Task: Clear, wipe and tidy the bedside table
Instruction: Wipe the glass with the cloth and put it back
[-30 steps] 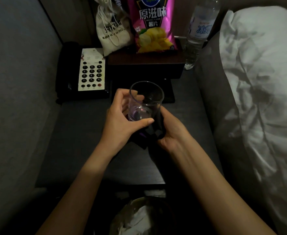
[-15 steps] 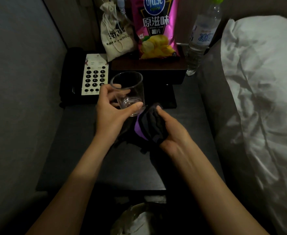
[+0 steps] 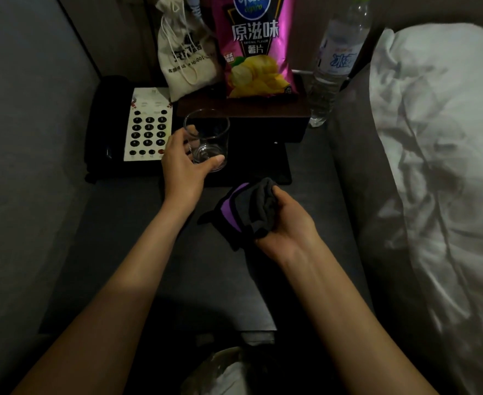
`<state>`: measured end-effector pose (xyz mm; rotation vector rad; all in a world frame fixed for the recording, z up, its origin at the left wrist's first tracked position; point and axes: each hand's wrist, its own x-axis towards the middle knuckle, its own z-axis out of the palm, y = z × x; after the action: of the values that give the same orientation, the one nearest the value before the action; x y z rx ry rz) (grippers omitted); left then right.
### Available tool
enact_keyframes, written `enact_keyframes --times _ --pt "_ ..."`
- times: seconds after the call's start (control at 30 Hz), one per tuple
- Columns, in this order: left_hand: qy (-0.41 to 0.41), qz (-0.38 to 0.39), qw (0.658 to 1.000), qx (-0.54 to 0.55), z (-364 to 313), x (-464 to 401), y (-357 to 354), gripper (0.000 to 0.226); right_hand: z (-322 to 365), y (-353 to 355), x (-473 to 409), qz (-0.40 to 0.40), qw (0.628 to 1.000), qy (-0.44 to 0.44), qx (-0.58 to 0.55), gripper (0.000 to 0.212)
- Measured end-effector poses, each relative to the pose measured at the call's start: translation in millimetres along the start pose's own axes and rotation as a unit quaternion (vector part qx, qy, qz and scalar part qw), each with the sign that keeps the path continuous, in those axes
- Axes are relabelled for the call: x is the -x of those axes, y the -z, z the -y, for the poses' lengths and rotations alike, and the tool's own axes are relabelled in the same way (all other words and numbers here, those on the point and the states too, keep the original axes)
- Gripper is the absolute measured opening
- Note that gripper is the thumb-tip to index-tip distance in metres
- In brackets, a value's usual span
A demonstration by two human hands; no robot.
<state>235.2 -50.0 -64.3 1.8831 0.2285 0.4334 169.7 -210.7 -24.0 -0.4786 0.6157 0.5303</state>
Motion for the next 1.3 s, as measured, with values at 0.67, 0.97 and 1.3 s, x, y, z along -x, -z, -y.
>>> enact_keyframes --times 0.67,0.97,1.3 --pt "-0.002 0.048 0.999 -0.012 6.2 3.4 3.5 0.102 3.7 -3.1 4.8 0.036 0.999 0.0 0.04 0.043" --pt "-0.073 -0.024 0.997 0.009 -27.4 60.3 50.3 0.054 9.6 -2.8 8.9 0.102 0.991 -0.016 0.09 0.063" --pt "0.333 0.231 0.831 0.382 -41.0 132.8 59.2 0.033 -6.7 6.9 43.3 0.155 0.965 -0.025 0.212 0.054"
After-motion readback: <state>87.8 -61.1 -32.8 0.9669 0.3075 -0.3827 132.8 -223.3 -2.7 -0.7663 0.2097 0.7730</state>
